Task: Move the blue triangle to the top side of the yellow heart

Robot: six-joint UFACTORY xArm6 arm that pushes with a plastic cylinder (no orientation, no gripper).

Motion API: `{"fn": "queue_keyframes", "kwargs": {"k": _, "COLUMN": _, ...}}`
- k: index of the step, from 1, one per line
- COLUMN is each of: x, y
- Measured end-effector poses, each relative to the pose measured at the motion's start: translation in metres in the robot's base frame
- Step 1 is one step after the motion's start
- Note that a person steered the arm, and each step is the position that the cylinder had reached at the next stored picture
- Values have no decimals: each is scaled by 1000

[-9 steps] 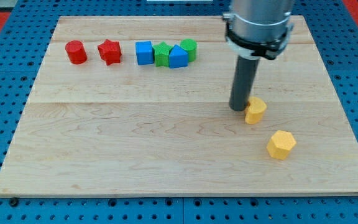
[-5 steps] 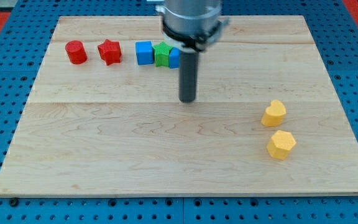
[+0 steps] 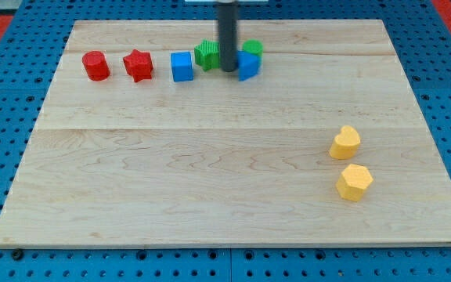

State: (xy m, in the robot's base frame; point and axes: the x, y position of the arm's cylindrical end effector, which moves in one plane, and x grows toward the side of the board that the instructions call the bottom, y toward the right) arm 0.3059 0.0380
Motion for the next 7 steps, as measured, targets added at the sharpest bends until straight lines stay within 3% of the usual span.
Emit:
{"fn": "queue_keyframes", "kwargs": {"k": 1, "x": 15, "y": 57}}
{"fn": "queue_keyframes", "kwargs": {"k": 2, "x": 8, "y": 39}}
{"fn": "queue_keyframes", "kwargs": {"k": 3, "x": -9, "y": 56}}
{"fn": "queue_keyframes", "kwargs": {"k": 4, "x": 41, "y": 95}}
{"fn": "queue_keyframes", "kwargs": {"k": 5, "x": 70, "y": 93}}
{"fn": "queue_keyframes", "kwargs": {"k": 6, "x": 21, "y": 60}}
{"fn": "queue_keyframes", "kwargs": {"k": 7, "x": 18, "y": 143}}
